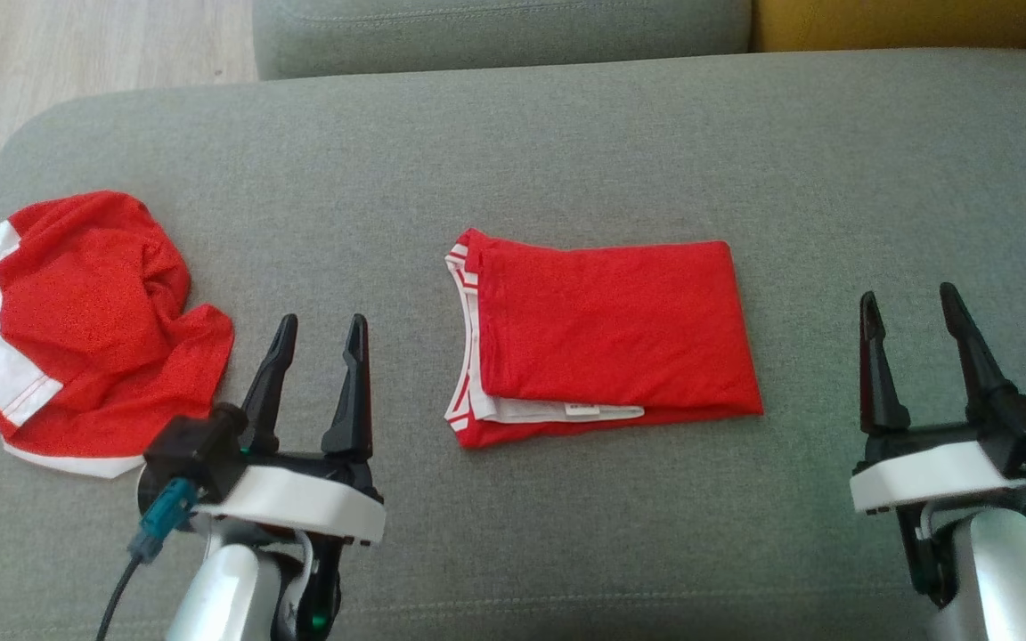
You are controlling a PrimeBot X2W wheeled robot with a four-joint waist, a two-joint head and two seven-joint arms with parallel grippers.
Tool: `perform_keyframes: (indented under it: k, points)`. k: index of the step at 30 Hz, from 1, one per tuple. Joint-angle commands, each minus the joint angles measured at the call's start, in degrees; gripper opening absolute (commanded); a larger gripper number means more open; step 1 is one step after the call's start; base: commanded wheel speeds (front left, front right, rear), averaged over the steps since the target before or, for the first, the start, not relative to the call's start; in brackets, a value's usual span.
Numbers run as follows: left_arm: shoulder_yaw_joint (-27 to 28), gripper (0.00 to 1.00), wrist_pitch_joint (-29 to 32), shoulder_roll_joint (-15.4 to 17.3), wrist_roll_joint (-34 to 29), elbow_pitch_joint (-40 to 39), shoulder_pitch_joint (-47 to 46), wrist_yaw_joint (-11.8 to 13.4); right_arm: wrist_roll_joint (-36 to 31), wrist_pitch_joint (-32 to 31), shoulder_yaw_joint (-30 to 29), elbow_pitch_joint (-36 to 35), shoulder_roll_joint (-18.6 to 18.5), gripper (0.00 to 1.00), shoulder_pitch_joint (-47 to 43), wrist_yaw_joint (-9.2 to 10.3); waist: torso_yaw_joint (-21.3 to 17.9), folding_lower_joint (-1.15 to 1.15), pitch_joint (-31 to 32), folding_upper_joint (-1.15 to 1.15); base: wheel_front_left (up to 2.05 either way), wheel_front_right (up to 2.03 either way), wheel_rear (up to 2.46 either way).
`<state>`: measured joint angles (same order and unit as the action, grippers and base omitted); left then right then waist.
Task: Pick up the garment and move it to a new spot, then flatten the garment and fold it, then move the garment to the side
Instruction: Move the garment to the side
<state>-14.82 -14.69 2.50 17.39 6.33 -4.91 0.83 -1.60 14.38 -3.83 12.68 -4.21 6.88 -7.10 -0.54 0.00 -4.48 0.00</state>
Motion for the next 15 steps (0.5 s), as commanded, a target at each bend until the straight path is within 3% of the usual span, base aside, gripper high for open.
perform_keyframes:
  k: [1, 15]
  points:
    - [1.51, 1.00, -0.30, 0.38, 0.00, -2.11, -1.69, 0.16, -0.09, 0.62, 1.37, -2.13, 0.04, 1.00, 0.96, -0.39, 0.00, 0.00, -0.11, 0.00, 0.00, 0.00, 0.00]
    - [1.02, 1.00, -0.30, 0.38, -0.06, -2.36, -2.63, 0.16, 1.30, 0.39, 2.04, 2.68, 0.18, 1.00, 3.87, -0.39, 0.56, 0.00, -2.11, 0.00, 0.00, 0.00, 0.00]
